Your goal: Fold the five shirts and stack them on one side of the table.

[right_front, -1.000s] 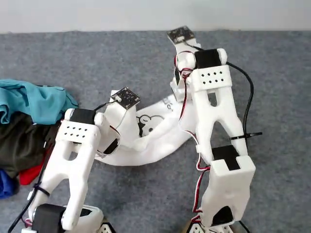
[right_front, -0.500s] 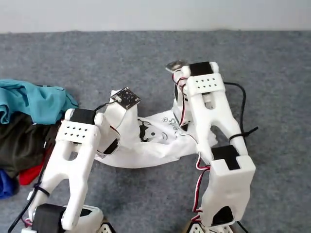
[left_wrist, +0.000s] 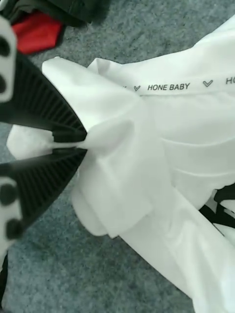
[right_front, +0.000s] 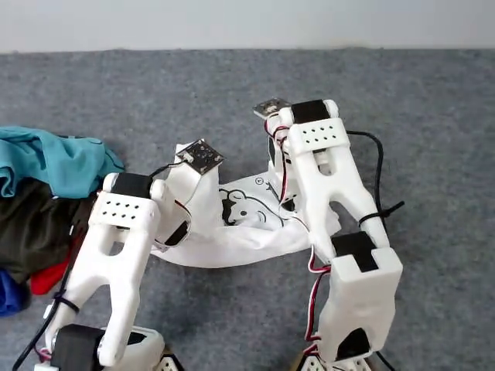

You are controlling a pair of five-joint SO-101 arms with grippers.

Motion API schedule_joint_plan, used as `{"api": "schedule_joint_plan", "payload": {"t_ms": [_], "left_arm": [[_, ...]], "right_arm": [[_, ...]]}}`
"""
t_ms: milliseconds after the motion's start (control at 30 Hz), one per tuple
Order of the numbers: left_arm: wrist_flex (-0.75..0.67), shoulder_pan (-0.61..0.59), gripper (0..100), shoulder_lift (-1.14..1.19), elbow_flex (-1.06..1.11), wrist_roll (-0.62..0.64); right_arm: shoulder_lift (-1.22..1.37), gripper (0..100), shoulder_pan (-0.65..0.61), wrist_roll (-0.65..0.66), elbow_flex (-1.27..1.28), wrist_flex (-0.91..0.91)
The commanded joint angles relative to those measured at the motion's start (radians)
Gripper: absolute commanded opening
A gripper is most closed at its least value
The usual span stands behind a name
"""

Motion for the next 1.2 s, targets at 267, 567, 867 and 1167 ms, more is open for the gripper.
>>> {"api": "schedule_joint_plan", "payload": {"t_ms": [267,567,867,1167], "left_arm": [[-0.009,-0.006,2,-0.029,0.002,-0.009],[-0.009,-0.006,2,-0.029,0.002,-0.009],[-0.005,-0.018,2,-0.038,-0.142,-0.008],[-0.006,-0.141,2,-0.038,-0.756,0.117]], "right_arm": [[-0.038,13.6,0.074,0.002,0.215,-0.134],[-0.058,1.6,0.125,0.005,0.284,-0.205],[-0.306,1.1,0.128,0.048,0.238,-0.242],[-0.565,1.0,0.222,0.051,0.034,-0.289]]}}
